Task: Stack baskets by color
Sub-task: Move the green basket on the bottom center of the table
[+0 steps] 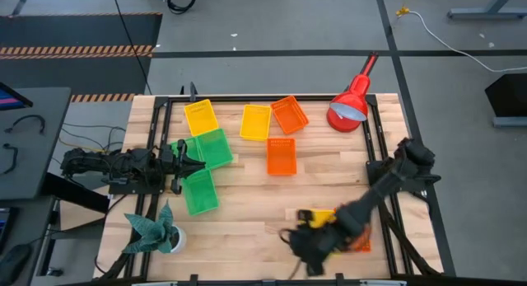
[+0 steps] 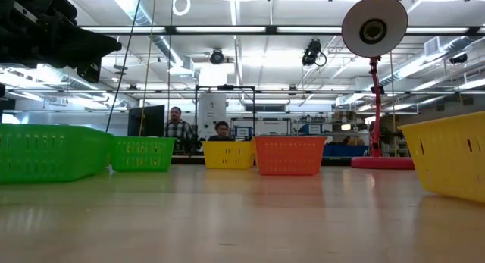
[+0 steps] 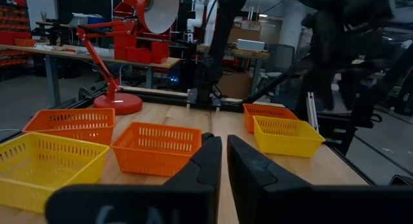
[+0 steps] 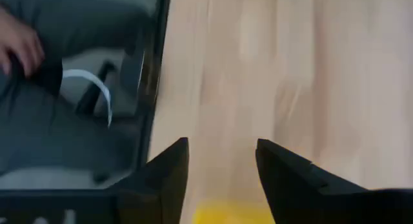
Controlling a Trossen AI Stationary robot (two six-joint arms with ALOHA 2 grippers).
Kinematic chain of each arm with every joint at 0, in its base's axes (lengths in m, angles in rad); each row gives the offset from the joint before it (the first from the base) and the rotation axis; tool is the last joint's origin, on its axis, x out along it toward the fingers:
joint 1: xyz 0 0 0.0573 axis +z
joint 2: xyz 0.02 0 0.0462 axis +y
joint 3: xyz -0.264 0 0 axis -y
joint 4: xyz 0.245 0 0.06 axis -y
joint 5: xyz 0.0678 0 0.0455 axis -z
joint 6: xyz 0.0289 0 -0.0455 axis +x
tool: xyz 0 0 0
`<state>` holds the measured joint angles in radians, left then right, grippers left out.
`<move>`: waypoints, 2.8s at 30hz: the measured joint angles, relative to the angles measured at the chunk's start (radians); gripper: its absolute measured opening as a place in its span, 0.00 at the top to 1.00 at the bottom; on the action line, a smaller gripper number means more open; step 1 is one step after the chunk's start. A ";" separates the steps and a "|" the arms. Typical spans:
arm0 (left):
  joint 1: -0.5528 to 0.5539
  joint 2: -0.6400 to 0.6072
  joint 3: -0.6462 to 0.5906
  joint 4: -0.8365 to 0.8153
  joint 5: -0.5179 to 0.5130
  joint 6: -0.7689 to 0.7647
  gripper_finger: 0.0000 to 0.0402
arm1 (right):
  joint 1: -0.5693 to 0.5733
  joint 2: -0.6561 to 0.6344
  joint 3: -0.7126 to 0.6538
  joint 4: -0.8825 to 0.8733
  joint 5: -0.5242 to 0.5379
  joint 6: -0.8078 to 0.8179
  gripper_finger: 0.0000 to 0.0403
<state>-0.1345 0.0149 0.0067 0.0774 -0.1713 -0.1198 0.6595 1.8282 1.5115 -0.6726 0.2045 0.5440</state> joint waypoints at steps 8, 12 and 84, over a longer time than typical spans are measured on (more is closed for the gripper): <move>0.000 0.000 0.000 0.000 0.000 0.000 0.91 | -0.224 0.210 -0.007 0.718 -0.134 -0.530 0.46; 0.000 0.000 0.000 0.001 0.000 0.000 0.91 | -0.303 0.313 -0.005 1.070 -0.240 -0.636 0.43; 0.000 0.000 0.000 0.007 0.000 0.000 0.92 | -0.011 0.408 0.619 -0.444 0.051 -0.204 1.00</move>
<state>-0.1341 0.0147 0.0067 0.0849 -0.1715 -0.1200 0.6486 2.2364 2.1305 -1.1168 0.2558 0.3401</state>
